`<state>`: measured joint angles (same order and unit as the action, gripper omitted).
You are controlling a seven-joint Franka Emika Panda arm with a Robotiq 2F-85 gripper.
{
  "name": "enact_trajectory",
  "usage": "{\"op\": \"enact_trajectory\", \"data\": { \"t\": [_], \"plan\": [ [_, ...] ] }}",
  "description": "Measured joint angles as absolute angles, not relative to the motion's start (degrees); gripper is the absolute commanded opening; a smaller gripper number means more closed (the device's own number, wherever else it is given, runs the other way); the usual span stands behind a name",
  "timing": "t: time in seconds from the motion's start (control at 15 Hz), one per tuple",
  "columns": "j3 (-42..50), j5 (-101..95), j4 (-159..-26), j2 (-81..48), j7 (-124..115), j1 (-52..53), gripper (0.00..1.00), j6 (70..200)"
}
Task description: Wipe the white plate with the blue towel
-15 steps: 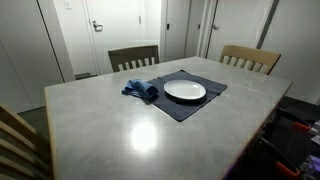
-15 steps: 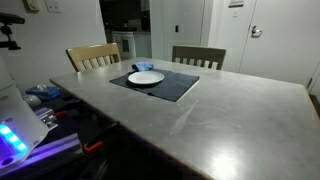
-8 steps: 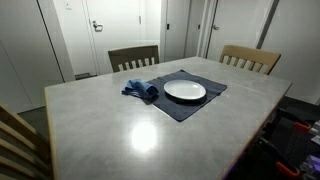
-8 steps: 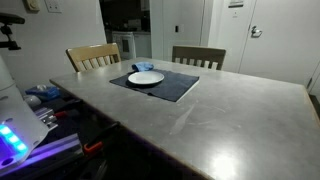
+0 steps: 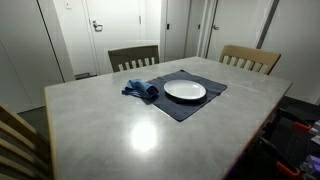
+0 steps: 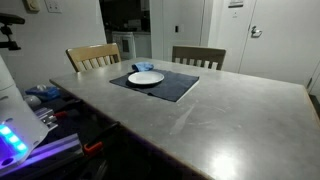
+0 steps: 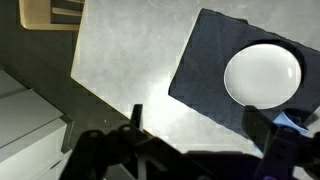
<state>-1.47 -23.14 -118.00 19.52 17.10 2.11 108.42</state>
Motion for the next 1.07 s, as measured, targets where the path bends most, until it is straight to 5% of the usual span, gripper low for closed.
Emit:
{"op": "enact_trajectory", "data": {
  "t": [1.07],
  "plan": [
    [-3.19,-25.08,-112.31,7.52,24.54,4.90,1.00,114.98]
  ]
}}
